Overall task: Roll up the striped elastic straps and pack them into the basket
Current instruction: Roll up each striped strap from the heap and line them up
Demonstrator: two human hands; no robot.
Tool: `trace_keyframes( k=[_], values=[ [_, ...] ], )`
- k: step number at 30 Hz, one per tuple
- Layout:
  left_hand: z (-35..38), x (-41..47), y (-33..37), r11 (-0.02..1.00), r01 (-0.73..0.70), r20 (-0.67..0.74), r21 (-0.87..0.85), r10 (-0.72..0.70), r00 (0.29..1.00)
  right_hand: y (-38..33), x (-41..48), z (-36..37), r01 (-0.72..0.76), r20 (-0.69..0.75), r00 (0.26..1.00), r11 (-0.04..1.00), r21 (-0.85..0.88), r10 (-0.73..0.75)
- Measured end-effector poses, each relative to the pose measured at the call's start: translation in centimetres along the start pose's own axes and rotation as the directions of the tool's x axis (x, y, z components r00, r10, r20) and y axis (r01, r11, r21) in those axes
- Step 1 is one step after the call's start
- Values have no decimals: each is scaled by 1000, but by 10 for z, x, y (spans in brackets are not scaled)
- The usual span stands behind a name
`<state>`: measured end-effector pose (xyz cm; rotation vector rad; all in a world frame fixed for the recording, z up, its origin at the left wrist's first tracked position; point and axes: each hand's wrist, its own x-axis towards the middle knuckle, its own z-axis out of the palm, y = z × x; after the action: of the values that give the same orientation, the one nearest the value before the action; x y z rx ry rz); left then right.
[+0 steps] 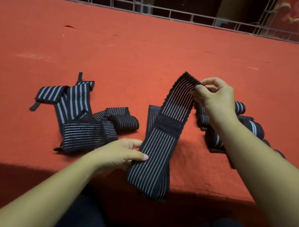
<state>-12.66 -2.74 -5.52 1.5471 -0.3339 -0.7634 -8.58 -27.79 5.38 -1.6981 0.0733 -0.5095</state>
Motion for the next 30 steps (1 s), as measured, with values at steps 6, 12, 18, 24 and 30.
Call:
trace_keyframes(
  k=[6, 12, 18, 24, 30],
  values=[
    [14, 8, -14, 996, 62, -52, 71, -59, 997, -7, -4, 11, 112, 20, 994, 991, -73, -111],
    [25, 19, -30, 933, 4, -171, 360, 62, 983, 4, 2, 21, 139, 10, 990, 977, -163, -139],
    [25, 25, -39, 885, -27, -295, 465, 184, 938, 14, 4, 26, 145, -2, 989, 967, -211, -149],
    [33, 22, -35, 610, 19, -276, 792, 330, 903, 17, 6, 33, 114, 40, 993, 987, -112, -111],
    [9, 37, -33, 426, -85, -122, 901, 437, 891, 33, 18, 44, 92, 41, 995, 985, -147, -87]
  ],
)
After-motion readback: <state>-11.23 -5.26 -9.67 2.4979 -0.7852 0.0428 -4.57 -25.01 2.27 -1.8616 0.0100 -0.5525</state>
